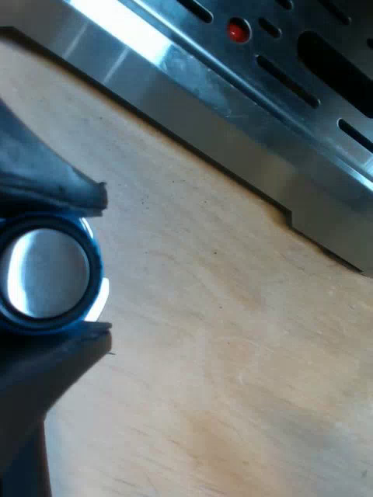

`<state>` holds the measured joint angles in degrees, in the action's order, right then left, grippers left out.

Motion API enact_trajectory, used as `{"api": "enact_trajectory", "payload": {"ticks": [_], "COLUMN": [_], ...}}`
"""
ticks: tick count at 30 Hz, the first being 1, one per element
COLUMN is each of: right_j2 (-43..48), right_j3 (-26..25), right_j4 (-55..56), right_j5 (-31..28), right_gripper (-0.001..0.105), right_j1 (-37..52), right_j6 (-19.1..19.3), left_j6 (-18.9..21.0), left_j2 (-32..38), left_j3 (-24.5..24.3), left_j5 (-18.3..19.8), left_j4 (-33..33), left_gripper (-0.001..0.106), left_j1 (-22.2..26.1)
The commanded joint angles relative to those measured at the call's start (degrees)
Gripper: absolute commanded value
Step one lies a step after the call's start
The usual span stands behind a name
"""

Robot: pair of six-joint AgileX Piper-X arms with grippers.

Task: Grind coffee beans and then tamp

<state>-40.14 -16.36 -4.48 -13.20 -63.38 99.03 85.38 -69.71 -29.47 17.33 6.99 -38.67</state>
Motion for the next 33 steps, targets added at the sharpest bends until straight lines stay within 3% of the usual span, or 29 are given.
{"api": "enact_trajectory", "payload": {"ticks": [1,14,24,33], "right_j2": [0.29,0.29,0.29,0.29], "right_j3": [-0.18,-0.18,-0.18,-0.18], "right_j4": [-0.79,-0.79,-0.79,-0.79], "right_j5": [0.39,0.39,0.39,0.39], "right_gripper": [0.082,0.082,0.082,0.082], "right_j1": [0.26,0.26,0.26,0.26], "right_j6": [0.61,0.61,0.61,0.61], "left_j6": [0.07,0.07,0.07,0.07], "left_j2": [0.00,0.00,0.00,2.26], "left_j3": [1.51,7.11,7.60,7.60], "left_j5": [0.10,0.10,0.10,0.10], "left_j4": [1.70,1.70,1.70,-2.51], "left_gripper": [0.000,0.000,0.000,0.000], "left_j1": [-0.25,-0.25,-0.25,-0.25]}}
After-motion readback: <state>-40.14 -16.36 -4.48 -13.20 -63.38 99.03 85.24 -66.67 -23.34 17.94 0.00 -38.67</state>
